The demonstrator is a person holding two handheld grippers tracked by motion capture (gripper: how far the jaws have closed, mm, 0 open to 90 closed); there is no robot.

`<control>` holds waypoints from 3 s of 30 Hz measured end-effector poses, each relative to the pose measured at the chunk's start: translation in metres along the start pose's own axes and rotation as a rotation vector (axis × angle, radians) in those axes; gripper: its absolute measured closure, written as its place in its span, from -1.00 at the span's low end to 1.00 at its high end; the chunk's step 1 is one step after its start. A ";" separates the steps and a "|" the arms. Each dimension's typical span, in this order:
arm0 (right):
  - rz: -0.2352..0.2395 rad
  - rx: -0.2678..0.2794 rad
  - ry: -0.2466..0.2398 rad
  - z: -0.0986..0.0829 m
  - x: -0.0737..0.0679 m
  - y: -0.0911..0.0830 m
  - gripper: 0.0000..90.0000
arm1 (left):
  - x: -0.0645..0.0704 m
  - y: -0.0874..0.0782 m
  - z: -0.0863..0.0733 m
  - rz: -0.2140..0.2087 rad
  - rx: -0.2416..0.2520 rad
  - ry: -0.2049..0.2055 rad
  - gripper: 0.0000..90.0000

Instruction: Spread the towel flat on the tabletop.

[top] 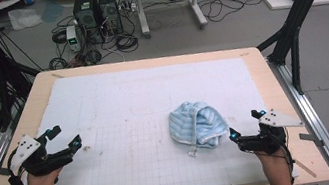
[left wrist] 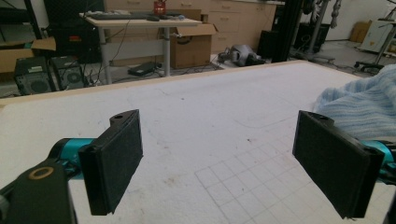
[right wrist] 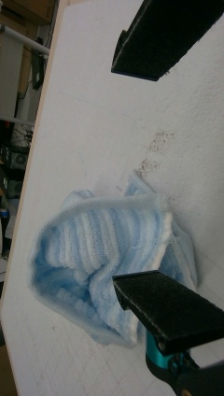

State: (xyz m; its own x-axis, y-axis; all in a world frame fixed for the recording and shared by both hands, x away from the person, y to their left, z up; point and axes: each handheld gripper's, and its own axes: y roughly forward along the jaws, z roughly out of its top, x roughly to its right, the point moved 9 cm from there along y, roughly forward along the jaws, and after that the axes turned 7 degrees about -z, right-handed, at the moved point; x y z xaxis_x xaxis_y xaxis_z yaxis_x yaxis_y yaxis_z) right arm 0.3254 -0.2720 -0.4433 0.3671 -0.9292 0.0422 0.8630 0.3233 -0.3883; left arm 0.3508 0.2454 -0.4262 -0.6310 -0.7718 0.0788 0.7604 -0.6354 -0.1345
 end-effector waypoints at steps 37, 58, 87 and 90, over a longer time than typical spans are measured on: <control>0.113 -0.040 -0.038 0.015 -0.016 0.011 -0.87 | -0.003 0.020 0.008 -0.032 0.011 -0.016 -0.63; 0.231 -0.243 -0.197 -0.001 -0.081 0.065 -0.50 | 0.005 0.031 -0.003 -0.080 -0.027 -0.022 -0.63; 0.654 -0.084 -0.027 0.066 -0.180 0.056 0.64 | -0.004 0.028 -0.006 -0.055 -0.028 -0.044 -0.61; 0.673 -0.074 -0.039 0.076 -0.188 0.058 0.64 | -0.005 0.027 -0.004 -0.052 -0.022 -0.044 -0.61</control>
State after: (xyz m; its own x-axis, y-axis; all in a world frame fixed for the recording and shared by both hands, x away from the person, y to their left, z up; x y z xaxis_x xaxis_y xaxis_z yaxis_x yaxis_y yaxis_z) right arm 0.3328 -0.0648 -0.4042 0.8294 -0.5225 -0.1977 0.4169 0.8145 -0.4034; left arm 0.3739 0.2321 -0.4346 -0.6616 -0.7387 0.1292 0.7231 -0.6741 -0.1511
